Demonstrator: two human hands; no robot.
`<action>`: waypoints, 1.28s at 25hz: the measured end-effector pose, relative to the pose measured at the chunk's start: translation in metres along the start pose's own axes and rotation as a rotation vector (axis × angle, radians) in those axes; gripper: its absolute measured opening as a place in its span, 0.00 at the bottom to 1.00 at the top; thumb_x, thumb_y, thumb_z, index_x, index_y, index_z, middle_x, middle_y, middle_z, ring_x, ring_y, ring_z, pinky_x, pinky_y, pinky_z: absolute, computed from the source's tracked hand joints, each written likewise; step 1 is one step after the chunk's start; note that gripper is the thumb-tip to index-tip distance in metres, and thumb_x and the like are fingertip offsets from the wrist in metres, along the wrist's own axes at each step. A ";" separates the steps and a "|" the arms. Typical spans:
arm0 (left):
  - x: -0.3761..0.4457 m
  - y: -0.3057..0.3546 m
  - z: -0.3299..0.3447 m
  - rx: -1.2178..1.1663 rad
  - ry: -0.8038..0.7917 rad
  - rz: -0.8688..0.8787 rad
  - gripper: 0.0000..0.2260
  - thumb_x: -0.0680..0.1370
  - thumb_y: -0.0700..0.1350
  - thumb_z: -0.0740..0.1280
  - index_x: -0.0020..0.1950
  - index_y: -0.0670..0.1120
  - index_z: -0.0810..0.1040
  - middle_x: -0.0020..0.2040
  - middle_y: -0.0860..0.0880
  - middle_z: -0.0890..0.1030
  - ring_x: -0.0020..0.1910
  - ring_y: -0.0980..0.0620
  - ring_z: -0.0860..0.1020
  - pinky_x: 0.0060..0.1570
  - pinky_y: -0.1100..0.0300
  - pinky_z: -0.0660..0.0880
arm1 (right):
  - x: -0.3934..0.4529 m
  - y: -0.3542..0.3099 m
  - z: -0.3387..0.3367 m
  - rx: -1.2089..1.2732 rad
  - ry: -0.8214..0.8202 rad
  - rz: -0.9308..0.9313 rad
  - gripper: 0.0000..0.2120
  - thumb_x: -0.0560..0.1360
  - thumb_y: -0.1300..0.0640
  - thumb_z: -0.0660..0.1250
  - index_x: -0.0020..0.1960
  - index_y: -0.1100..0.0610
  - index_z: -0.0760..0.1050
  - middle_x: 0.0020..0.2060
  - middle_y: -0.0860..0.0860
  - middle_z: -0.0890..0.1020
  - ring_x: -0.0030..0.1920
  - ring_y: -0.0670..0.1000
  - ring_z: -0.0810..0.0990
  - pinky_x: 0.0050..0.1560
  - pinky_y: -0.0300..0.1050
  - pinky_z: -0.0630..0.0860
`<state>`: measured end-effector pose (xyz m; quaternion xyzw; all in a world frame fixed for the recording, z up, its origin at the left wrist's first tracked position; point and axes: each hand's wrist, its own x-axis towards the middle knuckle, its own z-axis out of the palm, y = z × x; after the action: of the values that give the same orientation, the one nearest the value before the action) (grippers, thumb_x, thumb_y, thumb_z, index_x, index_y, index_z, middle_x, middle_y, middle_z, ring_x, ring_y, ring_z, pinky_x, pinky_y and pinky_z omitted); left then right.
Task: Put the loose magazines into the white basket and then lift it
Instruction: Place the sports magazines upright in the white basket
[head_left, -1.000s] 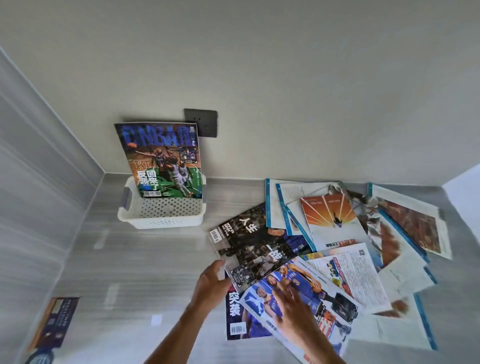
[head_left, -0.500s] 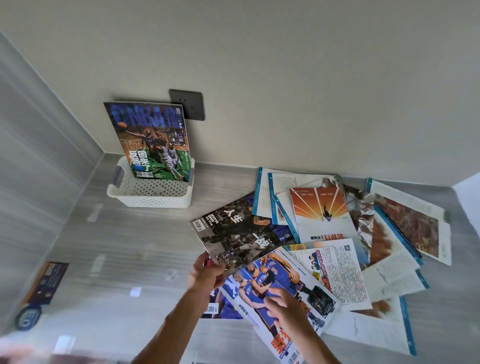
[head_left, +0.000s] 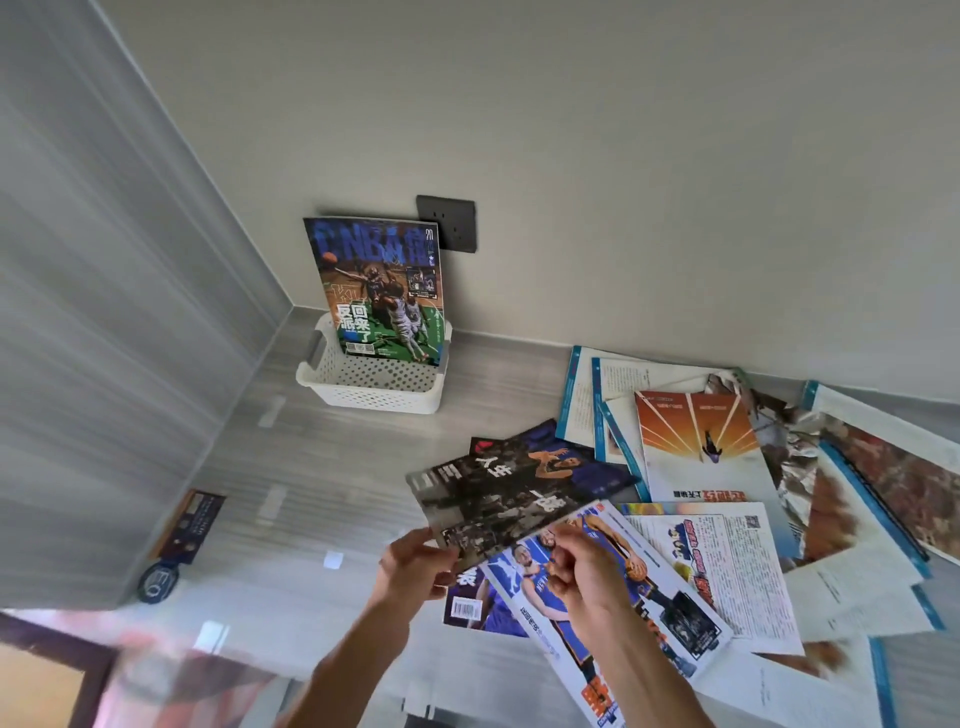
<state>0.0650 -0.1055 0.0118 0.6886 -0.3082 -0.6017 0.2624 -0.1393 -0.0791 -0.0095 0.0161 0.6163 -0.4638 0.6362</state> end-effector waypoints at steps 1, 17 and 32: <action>0.007 -0.003 -0.006 0.117 0.114 -0.011 0.15 0.70 0.30 0.68 0.52 0.45 0.79 0.35 0.45 0.81 0.32 0.48 0.77 0.32 0.60 0.72 | -0.001 -0.003 0.006 -0.088 0.002 -0.082 0.08 0.76 0.63 0.64 0.39 0.57 0.78 0.24 0.51 0.71 0.22 0.48 0.65 0.22 0.40 0.62; 0.055 -0.066 0.118 1.409 -0.172 0.527 0.34 0.73 0.53 0.69 0.73 0.50 0.54 0.75 0.39 0.57 0.67 0.38 0.64 0.61 0.45 0.72 | 0.011 0.030 -0.106 -0.581 0.210 -0.019 0.07 0.77 0.60 0.65 0.54 0.54 0.77 0.47 0.53 0.82 0.47 0.52 0.80 0.42 0.44 0.74; 0.022 0.068 -0.038 -0.037 -0.049 0.364 0.11 0.61 0.33 0.59 0.33 0.37 0.82 0.29 0.43 0.81 0.27 0.50 0.76 0.28 0.63 0.71 | 0.003 -0.031 0.008 -0.635 -0.256 -0.272 0.28 0.64 0.56 0.79 0.60 0.48 0.71 0.55 0.42 0.80 0.53 0.47 0.81 0.47 0.41 0.74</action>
<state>0.0969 -0.1675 0.0521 0.6015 -0.4228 -0.5667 0.3720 -0.1526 -0.1027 0.0072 -0.3224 0.6416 -0.3282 0.6138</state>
